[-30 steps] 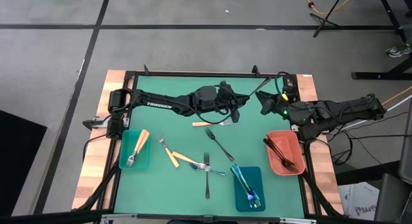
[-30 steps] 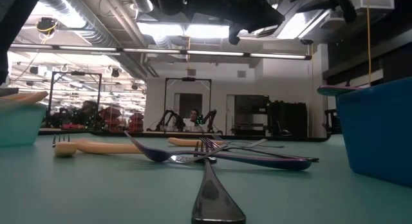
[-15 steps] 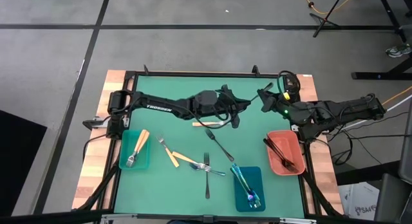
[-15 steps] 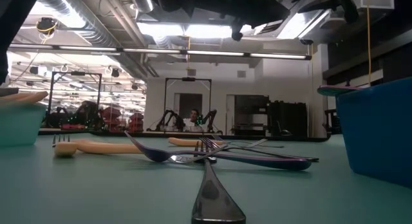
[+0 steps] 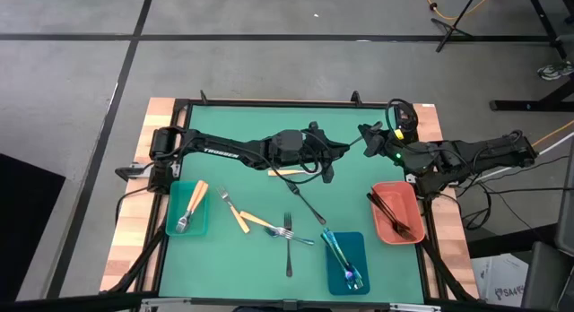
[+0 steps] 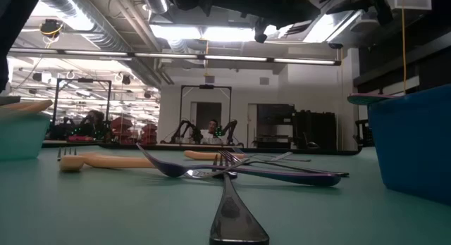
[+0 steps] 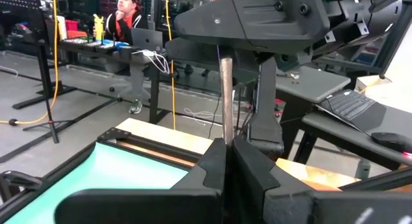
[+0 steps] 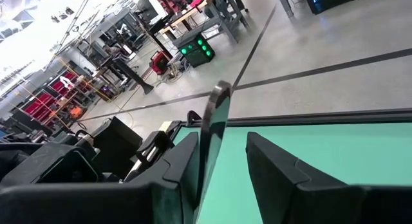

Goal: Sort silverware by color (type)
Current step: Put the black fork into the orange bin

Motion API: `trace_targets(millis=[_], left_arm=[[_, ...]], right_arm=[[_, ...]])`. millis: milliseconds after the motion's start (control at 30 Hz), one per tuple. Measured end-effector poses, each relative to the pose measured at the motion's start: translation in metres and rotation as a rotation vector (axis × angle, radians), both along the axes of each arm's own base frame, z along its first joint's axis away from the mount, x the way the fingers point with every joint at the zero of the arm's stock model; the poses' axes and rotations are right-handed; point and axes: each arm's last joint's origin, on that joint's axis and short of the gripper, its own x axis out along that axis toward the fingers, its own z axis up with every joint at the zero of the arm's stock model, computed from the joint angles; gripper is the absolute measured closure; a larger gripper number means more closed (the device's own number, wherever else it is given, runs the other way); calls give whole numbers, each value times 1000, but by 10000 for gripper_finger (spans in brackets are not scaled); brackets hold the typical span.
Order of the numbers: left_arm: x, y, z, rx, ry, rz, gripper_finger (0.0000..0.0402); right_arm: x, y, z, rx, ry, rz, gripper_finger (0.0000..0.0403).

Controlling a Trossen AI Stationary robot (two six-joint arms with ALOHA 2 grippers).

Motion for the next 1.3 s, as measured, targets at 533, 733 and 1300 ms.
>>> trace_targets(millis=[533, 733, 1300], left_arm=[[0, 0, -4, 53, 55, 16, 387], [0, 0, -5, 49, 68, 17, 374], [-2, -1, -16, 39, 186, -9, 316]], right_arm=[[1, 1, 0, -14, 23, 33, 394], [1, 1, 0, -73, 88, 76, 400], [0, 3, -1, -157, 194, 220, 403]])
